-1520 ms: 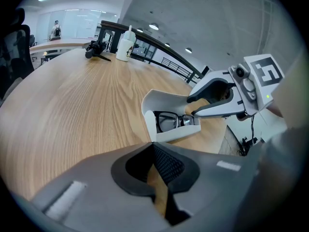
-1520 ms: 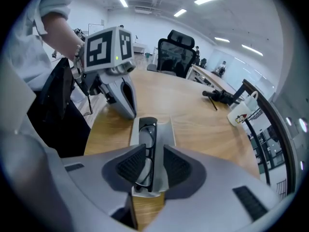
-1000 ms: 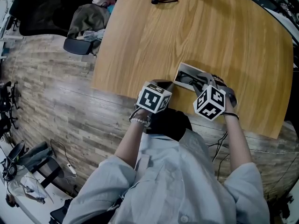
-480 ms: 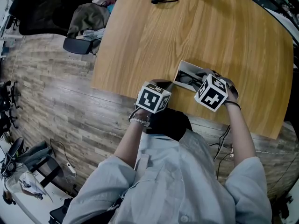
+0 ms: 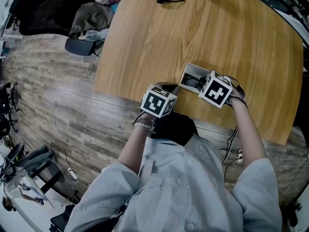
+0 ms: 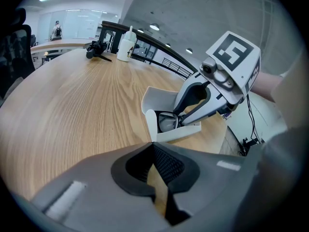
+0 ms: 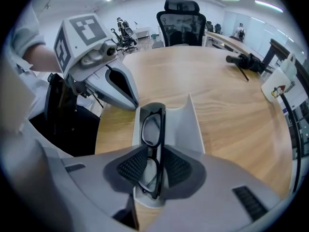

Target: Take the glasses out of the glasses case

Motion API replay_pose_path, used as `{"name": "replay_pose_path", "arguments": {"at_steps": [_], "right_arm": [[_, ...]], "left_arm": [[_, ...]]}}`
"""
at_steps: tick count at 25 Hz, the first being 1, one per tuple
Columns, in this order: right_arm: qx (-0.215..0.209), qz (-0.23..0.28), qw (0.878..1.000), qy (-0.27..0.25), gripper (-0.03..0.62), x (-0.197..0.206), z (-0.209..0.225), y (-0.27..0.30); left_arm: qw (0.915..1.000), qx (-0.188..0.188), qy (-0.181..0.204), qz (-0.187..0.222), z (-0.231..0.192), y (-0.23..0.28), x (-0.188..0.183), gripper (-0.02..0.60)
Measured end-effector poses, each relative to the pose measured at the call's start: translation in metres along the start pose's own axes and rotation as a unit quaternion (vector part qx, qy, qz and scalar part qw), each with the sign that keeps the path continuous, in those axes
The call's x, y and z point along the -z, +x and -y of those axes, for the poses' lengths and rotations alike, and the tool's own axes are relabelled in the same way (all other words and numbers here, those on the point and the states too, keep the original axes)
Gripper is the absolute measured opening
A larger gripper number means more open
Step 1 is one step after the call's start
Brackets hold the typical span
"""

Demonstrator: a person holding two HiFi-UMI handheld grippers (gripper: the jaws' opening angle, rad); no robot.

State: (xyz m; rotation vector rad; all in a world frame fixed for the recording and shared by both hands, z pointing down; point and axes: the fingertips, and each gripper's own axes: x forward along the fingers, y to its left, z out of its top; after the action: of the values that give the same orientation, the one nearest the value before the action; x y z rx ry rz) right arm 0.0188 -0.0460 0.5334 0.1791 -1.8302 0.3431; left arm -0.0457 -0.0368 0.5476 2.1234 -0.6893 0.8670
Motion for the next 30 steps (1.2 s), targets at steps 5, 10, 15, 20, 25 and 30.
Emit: {"name": "replay_pose_path", "arguments": {"at_steps": [5,10,15,20,25,30], "right_arm": [[-0.021,0.004,1.000,0.016,0.077,-0.001,0.001,0.003],[-0.013,0.009,1.000,0.025,0.077,-0.001,0.002,0.003],[0.020,0.016,1.000,0.005,0.054,-0.001,-0.003,0.000],[0.047,0.034,0.998,-0.001,0.048,-0.003,-0.004,-0.004],[0.057,0.043,0.997,-0.004,0.038,-0.004,-0.008,-0.008],[0.062,0.048,0.997,-0.004,0.030,-0.006,-0.008,-0.013]], "left_arm": [[1.0000,-0.001,0.001,0.001,0.000,0.001,0.000,0.005],[1.0000,-0.001,0.001,0.002,-0.001,0.001,0.000,0.005],[1.0000,-0.001,0.003,0.002,0.000,0.000,0.001,0.005],[1.0000,0.001,0.001,0.004,-0.001,0.001,0.000,0.005],[1.0000,0.002,0.001,0.004,-0.001,0.002,0.000,0.005],[1.0000,0.001,0.003,0.002,-0.002,0.002,0.000,0.005]]}}
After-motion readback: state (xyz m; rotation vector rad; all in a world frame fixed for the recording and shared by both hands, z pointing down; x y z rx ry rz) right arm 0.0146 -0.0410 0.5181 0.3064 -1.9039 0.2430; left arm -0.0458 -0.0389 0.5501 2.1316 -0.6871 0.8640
